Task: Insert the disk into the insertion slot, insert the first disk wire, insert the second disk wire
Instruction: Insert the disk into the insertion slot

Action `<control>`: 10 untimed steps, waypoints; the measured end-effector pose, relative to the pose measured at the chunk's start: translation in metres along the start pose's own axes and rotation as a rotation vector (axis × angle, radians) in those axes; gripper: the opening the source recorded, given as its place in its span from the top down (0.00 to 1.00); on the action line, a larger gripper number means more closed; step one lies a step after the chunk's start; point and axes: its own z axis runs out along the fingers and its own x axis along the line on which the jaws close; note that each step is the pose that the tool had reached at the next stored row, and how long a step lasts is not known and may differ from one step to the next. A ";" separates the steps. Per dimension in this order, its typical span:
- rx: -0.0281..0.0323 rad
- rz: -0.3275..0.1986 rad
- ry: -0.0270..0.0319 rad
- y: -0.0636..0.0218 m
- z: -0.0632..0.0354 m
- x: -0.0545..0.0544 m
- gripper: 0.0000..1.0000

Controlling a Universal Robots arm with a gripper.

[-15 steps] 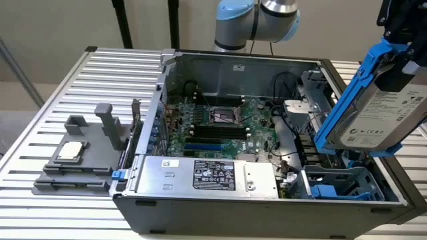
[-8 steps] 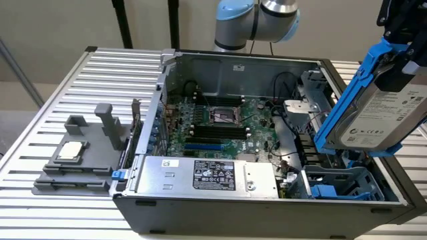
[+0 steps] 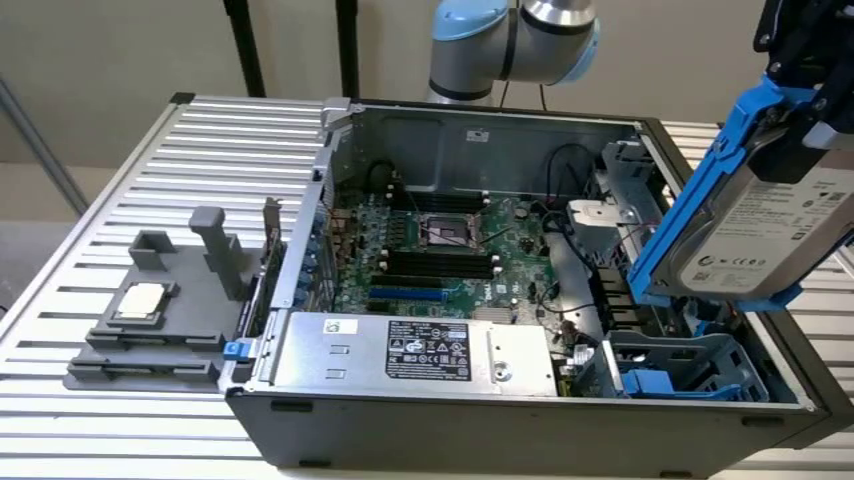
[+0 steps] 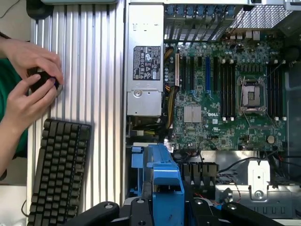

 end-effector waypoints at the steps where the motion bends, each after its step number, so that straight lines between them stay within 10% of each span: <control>1: -0.0001 0.000 -0.0052 -0.0008 0.0006 0.000 0.68; 10: -0.0005 -0.002 -0.0348 -0.0124 0.0100 0.013 0.68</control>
